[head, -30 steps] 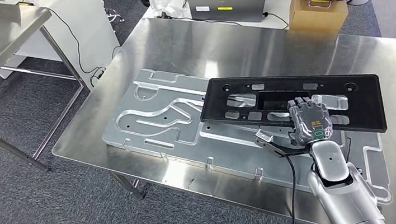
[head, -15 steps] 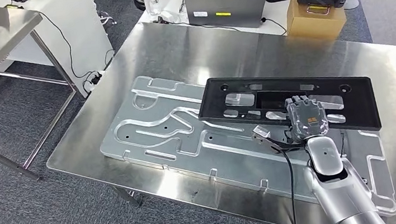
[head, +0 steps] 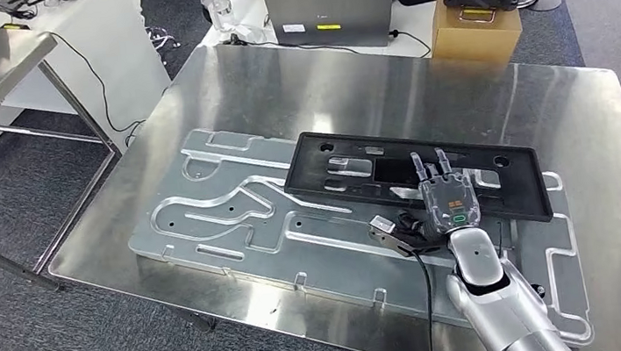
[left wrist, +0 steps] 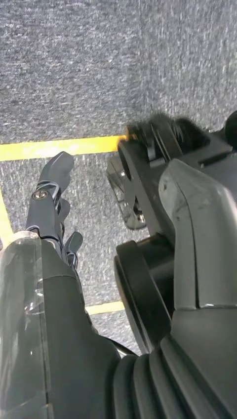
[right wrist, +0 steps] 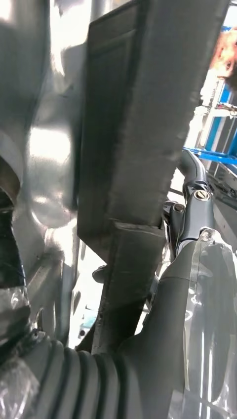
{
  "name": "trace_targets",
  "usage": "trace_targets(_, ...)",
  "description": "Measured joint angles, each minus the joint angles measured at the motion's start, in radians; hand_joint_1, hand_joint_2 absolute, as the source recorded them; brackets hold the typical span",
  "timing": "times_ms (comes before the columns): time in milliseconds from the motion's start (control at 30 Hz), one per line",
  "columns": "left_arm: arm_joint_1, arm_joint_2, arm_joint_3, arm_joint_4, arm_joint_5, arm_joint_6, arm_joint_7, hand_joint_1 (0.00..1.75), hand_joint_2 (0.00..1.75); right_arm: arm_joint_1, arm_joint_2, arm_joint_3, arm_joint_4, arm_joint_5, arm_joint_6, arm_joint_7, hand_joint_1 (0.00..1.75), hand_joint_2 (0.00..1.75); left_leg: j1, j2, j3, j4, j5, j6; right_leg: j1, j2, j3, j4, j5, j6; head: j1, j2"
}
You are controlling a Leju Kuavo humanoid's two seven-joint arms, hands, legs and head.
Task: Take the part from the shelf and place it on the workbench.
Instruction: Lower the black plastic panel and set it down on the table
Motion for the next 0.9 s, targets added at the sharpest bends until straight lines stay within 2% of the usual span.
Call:
trace_targets(67,-0.002,0.001,0.000,0.000,0.000,-0.002,-0.001,0.00,0.00,-0.001,0.000,0.000,0.005,-0.002,0.000,0.000,0.00,0.00,-0.015,0.005,0.052,-0.117,0.045,0.030,0.005,-0.003,0.004,-0.003,0.000,0.000,0.001,0.000)
trace_targets(100,-0.003,0.001,0.000,0.000,0.000,-0.002,-0.001,0.00,0.00,-0.001,0.000,0.000,0.008,-0.003,0.000,0.001,0.00,0.00,-0.021,0.008,0.065,-0.147,0.054,0.040,0.003,-0.004,0.005,-0.005,0.001,0.002,0.001,0.000)
trace_targets(167,-0.002,0.001,0.000,0.000,0.002,-0.007,-0.001,0.00,0.00,-0.001,-0.001,0.000,0.012,-0.007,0.000,0.003,0.00,0.00,-0.027,0.009,0.073,-0.168,0.065,0.047,-0.001,-0.003,0.009,-0.015,0.008,0.012,0.001,0.000)
trace_targets(200,-0.001,0.001,0.000,0.000,0.003,-0.010,-0.001,0.00,0.00,0.000,-0.002,0.000,0.014,-0.008,0.001,0.003,0.00,0.00,-0.024,0.011,0.082,-0.183,0.079,0.048,-0.001,-0.002,0.012,-0.019,0.008,0.017,0.000,0.000)
trace_targets(267,-0.003,0.000,0.001,0.000,0.007,-0.016,-0.002,0.00,0.00,0.005,-0.003,0.000,0.017,-0.010,0.002,0.003,0.00,0.00,-0.014,0.016,0.099,-0.220,0.102,0.047,0.001,-0.002,0.004,0.005,-0.023,0.027,0.001,0.000)
trace_targets(300,-0.004,0.000,0.001,0.000,0.008,-0.019,-0.002,0.00,0.00,0.008,-0.004,-0.001,0.019,-0.011,0.002,0.003,0.00,0.00,-0.009,0.020,0.102,-0.232,0.110,0.045,-0.001,-0.003,-0.014,0.047,-0.054,0.031,0.001,0.000)
trace_targets(367,-0.005,-0.001,0.001,0.000,0.010,-0.022,-0.002,0.00,0.00,0.017,-0.004,0.000,0.023,-0.012,0.003,0.001,0.00,0.00,-0.006,0.024,0.094,-0.232,0.114,0.043,-0.012,-0.005,-0.065,0.164,-0.115,0.045,0.001,0.000)
trace_targets(400,-0.004,-0.001,0.001,0.000,0.010,-0.023,-0.001,0.00,0.00,0.022,-0.004,0.000,0.025,-0.013,0.003,0.000,0.00,0.00,-0.004,0.025,0.089,-0.227,0.114,0.041,-0.018,-0.006,-0.080,0.204,-0.126,0.054,0.001,0.000)
trace_targets(433,-0.004,-0.002,0.001,0.000,0.010,-0.024,-0.001,0.00,0.00,0.025,-0.004,0.000,0.026,-0.014,0.003,-0.001,0.00,0.00,0.001,0.025,0.083,-0.220,0.113,0.037,-0.026,-0.008,-0.080,0.212,-0.120,0.063,0.001,0.000)
trace_targets(467,-0.004,-0.003,0.001,0.000,0.010,-0.024,-0.001,0.00,0.00,0.027,-0.004,0.000,0.026,-0.014,0.003,-0.001,0.00,0.00,0.007,0.024,0.075,-0.209,0.111,0.031,-0.034,-0.011,-0.061,0.182,-0.096,0.073,0.001,0.000)
trace_targets(533,-0.005,-0.004,0.001,0.000,0.010,-0.025,-0.001,0.00,0.00,0.027,-0.004,0.000,0.027,-0.014,0.004,-0.002,0.00,0.00,0.018,0.018,0.056,-0.179,0.102,0.012,-0.047,-0.011,0.000,0.071,-0.049,0.092,0.001,0.000)
trace_targets(567,-0.005,-0.005,0.001,0.000,0.010,-0.024,-0.001,0.00,0.00,0.026,-0.003,0.001,0.026,-0.014,0.003,-0.003,0.00,0.00,0.020,0.014,0.045,-0.161,0.098,0.001,-0.049,-0.008,0.019,0.031,-0.037,0.090,0.001,0.000)
trace_targets(600,-0.005,-0.006,0.001,0.000,0.010,-0.024,-0.001,0.00,0.00,0.025,-0.002,0.002,0.026,-0.014,0.003,-0.004,0.00,0.00,0.021,0.010,0.037,-0.148,0.096,-0.009,-0.048,-0.005,0.026,0.015,-0.035,0.083,0.000,0.000)
trace_targets(667,-0.004,-0.007,0.001,0.000,0.010,-0.023,-0.001,0.00,0.00,0.024,0.001,0.006,0.026,-0.013,0.003,-0.007,0.00,0.00,0.021,0.003,0.030,-0.141,0.101,-0.024,-0.042,-0.004,0.018,0.020,-0.031,0.055,-0.001,0.000)
trace_targets(733,-0.002,-0.007,0.001,0.000,0.010,-0.024,0.000,0.00,0.00,0.022,0.006,0.011,0.026,-0.012,0.004,-0.009,0.00,0.00,0.025,-0.001,0.023,-0.135,0.093,-0.034,-0.041,-0.012,0.010,0.019,-0.020,0.034,0.000,0.000)
trace_targets(767,-0.001,-0.007,0.001,0.000,0.010,-0.025,0.001,0.00,0.00,0.020,0.008,0.014,0.026,-0.011,0.004,-0.010,0.00,0.00,0.026,-0.002,0.012,-0.111,0.068,-0.037,-0.041,-0.016,0.003,0.017,-0.012,0.026,0.000,0.000)
trace_targets(800,-0.001,-0.007,0.001,0.000,0.010,-0.025,0.003,0.00,0.00,0.018,0.011,0.016,0.026,-0.009,0.005,-0.010,0.00,0.00,0.026,-0.002,-0.005,-0.065,0.027,-0.039,-0.041,-0.019,-0.007,0.016,-0.003,0.019,0.000,0.000)
trace_targets(867,-0.001,-0.007,0.001,0.000,0.010,-0.026,0.006,0.00,0.00,0.014,0.014,0.021,0.027,-0.007,0.006,-0.011,0.00,0.00,0.027,-0.003,-0.044,0.063,-0.063,-0.041,-0.038,-0.022,-0.032,0.016,0.015,0.013,0.000,0.000)
trace_targets(900,-0.001,-0.007,0.001,0.000,0.010,-0.026,0.007,0.00,0.00,0.012,0.015,0.022,0.028,-0.005,0.006,-0.011,0.00,0.00,0.026,-0.003,-0.052,0.112,-0.091,-0.041,-0.036,-0.022,-0.044,0.016,0.025,0.012,0.000,0.000)
